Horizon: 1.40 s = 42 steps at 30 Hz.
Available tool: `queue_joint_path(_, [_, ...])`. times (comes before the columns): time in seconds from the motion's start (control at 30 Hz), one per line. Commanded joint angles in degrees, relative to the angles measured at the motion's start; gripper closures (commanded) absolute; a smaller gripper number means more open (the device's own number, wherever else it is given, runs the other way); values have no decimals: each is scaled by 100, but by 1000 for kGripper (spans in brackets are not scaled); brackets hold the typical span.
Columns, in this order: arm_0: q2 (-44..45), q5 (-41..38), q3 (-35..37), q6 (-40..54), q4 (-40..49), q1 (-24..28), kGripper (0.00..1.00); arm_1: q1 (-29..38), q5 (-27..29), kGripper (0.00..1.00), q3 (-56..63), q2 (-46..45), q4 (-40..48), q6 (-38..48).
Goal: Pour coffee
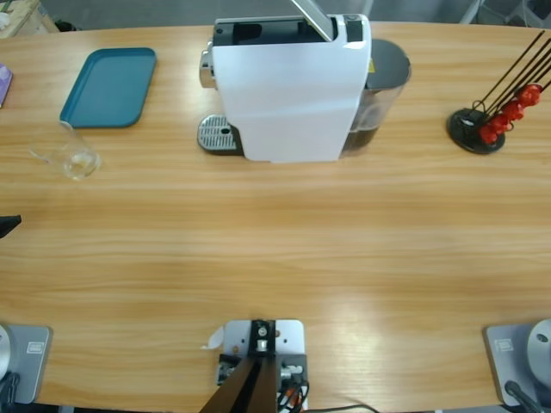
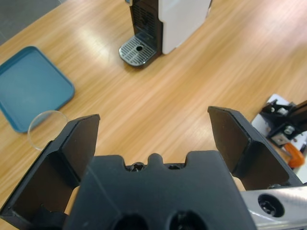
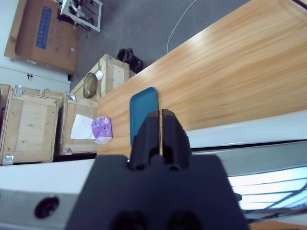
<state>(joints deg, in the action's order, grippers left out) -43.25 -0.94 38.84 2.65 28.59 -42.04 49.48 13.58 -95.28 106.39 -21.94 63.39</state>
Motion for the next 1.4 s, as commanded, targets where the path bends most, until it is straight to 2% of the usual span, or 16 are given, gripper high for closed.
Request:
queue_joint_path(0.03, [125,-37,-227,-63,-17,-50,23,1194,-63,1000,150,578,-386,42])
queue_joint_path(0.4, [166,-29,-234,-63,-20,-50,23,1240,80,1000,27,523,-523,-160])
queue_joint_path(0.53, [141,-29,-236,-72,-20,-50,19,1280,359,1000,-318,188,-1242,-682])
queue_joint_path(0.57, [145,-22,-236,-82,-20,-50,19,1354,457,957,-384,-16,-1501,-783])
queue_joint_path(0.7, [159,-20,-236,-89,-27,-50,17,1688,858,195,-462,-1016,-1887,-1178])
queue_joint_path(0.73, [152,-20,-236,-89,-29,-50,13,1739,950,95,-465,-1199,-1938,-1203])
queue_joint_path(0.9, [159,-29,-234,-73,-20,-50,13,1785,1335,124,-207,-2129,-2394,-651])
queue_joint_path(1.0, [141,-37,-227,-72,-20,-50,17,1674,1600,240,472,-2604,-2401,-443])
queue_joint_path(1.13, [148,-46,-224,-73,-11,-50,18,1122,1386,266,992,-2667,-2135,-420])
queue_joint_path(1.17, [141,-46,-219,-75,-11,-50,18,978,1301,356,1120,-2646,-1942,-424])
queue_joint_path(1.2, [132,-46,-219,-73,-11,-50,18,816,1180,397,1215,-2588,-1733,-424])
queue_joint_path(1.27, [110,-46,-219,-72,-13,-50,18,508,971,606,1287,-2403,-1355,-424])
queue_joint_path(1.4, [111,-46,-219,-72,-17,-50,18,27,663,650,1191,-1892,-810,-415])
